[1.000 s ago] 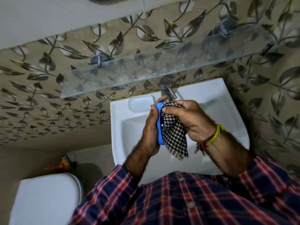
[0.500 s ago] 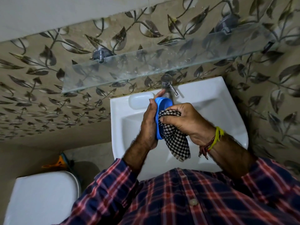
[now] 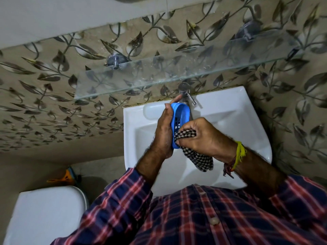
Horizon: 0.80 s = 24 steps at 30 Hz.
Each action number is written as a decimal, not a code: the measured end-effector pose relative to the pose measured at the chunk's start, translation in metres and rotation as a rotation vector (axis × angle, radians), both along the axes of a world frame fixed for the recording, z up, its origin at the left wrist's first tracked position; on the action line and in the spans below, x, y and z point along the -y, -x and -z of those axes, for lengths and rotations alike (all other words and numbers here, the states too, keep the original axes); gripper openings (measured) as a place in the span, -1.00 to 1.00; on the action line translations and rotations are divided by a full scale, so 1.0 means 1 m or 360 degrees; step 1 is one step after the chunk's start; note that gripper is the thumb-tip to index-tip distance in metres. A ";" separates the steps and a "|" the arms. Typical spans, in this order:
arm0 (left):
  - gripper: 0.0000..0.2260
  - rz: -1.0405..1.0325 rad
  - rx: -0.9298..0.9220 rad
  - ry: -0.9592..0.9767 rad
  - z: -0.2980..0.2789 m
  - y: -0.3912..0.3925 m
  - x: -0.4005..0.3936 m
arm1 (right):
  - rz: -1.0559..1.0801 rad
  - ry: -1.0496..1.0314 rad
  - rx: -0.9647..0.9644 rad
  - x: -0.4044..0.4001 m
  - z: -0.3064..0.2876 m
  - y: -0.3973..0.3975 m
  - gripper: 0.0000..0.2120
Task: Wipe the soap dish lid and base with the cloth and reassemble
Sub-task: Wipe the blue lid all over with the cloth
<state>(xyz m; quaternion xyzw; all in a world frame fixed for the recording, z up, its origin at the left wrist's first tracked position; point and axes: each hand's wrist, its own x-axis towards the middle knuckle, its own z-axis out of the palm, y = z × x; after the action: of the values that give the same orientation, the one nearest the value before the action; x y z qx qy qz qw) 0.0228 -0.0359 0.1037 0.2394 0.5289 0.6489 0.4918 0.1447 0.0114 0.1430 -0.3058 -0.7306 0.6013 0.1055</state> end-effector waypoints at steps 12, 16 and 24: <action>-0.52 -0.0093 -0.0105 0.0096 -0.017 -0.007 0.013 | -0.0292 -0.0502 0.0205 0.004 -0.009 -0.005 -0.92; -0.54 -0.0146 -0.0016 0.0136 -0.024 -0.008 0.014 | -0.0335 -0.0635 0.0212 0.007 -0.013 -0.012 -0.89; -0.58 -0.0195 0.0016 0.0270 -0.022 -0.001 0.016 | -0.0373 -0.1165 0.0249 0.022 -0.005 -0.017 -0.78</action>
<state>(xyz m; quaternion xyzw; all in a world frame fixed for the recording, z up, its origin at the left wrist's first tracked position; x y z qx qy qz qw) 0.0238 -0.0519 0.1261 0.1609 0.5931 0.6319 0.4723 0.1619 -0.0102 0.1484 -0.2074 -0.9326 0.2839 0.0822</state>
